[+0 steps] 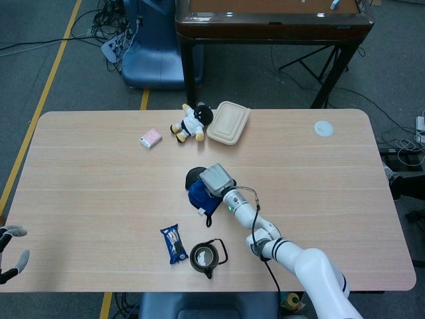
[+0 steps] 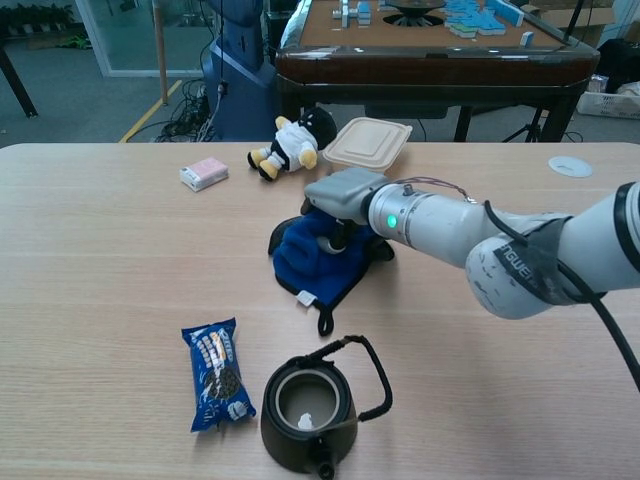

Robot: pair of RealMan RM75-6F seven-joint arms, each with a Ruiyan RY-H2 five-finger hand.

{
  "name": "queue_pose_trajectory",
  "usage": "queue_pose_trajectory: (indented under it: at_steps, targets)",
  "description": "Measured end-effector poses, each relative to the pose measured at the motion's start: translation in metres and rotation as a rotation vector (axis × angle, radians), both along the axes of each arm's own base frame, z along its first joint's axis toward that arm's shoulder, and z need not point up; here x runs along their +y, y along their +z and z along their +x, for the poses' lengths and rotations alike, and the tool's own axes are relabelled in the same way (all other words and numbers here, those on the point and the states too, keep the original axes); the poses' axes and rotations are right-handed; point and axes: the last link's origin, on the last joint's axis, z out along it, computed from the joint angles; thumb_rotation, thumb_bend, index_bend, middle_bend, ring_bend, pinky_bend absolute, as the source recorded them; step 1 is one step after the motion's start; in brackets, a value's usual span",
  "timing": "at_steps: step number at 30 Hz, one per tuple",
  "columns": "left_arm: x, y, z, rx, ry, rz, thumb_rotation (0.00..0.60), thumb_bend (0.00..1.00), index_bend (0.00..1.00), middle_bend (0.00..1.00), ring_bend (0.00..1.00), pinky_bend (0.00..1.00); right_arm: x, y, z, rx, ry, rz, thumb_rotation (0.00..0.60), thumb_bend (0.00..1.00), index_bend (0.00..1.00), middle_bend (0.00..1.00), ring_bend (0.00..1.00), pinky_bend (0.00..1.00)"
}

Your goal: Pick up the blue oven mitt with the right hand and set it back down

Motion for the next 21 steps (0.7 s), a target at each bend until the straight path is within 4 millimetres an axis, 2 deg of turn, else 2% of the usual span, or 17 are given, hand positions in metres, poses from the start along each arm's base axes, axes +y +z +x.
queue_pose_trajectory:
  at_steps: [9,15,21]
  targets:
    - [-0.001,0.000,0.000,0.002,0.002,0.001,0.600,0.30,0.39,0.32,0.26,0.26,0.030,-0.013,0.023,-0.048,0.109,0.081,0.600,0.65,0.68,0.58,0.53,0.70]
    - [-0.001,0.000,0.001,0.002,-0.001,0.001,0.600,0.30,0.39,0.32,0.26,0.26,0.049,-0.015,0.032,-0.066,0.183,0.131,0.600,0.65,0.68,0.58,0.53,0.70]
    - [-0.001,0.000,0.001,0.003,0.000,-0.001,0.600,0.30,0.39,0.32,0.26,0.26,0.042,-0.010,0.023,-0.037,0.176,0.107,0.600,0.65,0.68,0.58,0.53,0.70]
